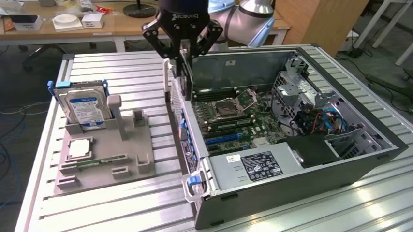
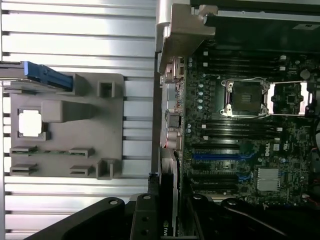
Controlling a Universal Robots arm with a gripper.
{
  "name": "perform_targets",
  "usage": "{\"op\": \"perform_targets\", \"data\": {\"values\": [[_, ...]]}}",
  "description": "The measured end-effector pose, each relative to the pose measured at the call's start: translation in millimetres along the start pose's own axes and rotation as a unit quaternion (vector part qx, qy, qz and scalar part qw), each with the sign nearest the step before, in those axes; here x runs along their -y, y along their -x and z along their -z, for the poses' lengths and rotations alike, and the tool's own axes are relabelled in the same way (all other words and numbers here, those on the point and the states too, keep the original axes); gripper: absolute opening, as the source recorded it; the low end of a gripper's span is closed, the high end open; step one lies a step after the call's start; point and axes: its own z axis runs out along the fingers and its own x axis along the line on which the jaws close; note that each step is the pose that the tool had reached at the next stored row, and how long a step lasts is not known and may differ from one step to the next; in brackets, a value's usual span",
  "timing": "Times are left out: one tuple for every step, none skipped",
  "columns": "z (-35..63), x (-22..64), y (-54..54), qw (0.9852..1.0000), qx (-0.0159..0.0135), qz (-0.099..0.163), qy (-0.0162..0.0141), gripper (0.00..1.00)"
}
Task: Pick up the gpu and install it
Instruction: 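Pick up the gpu and move the gpu toward the slot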
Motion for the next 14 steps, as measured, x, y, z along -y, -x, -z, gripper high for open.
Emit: {"op": "perform_targets", "data": {"values": [[-0.1,0.0,2.8,1.0,0.0,0.0,0.0,0.27],[-0.3,0.0,5.6,1.0,0.0,0.0,0.0,0.27],[-0.6,0.1,11.4,1.0,0.0,0.0,0.0,0.27],[-0.7,0.1,14.2,1.0,0.0,0.0,0.0,0.27],[-0.8,0.2,17.0,1.0,0.0,0.0,0.0,0.27],[-1.0,0.2,19.8,1.0,0.0,-0.001,0.0,0.27],[-1.1,0.2,22.7,1.0,0.0,-0.001,0.0,0.27],[-1.2,0.3,25.5,1.0,0.0,-0.001,0.0,0.27],[-1.3,0.3,28.6,1.0,0.0,-0.001,0.0,0.27],[-1.5,0.3,31.6,1.0,0.0,-0.001,0.0,0.27],[-1.6,0.4,34.5,1.0,0.0,-0.001,0.0,0.27],[-1.7,0.4,37.4,1.0,0.0,-0.001,-0.0001,0.27],[-1.9,0.4,40.3,1.0,0.0001,-0.001,0.0,0.27],[-2.1,0.4,43.1,1.0,0.0001,-0.001,0.0,0.27]]}}
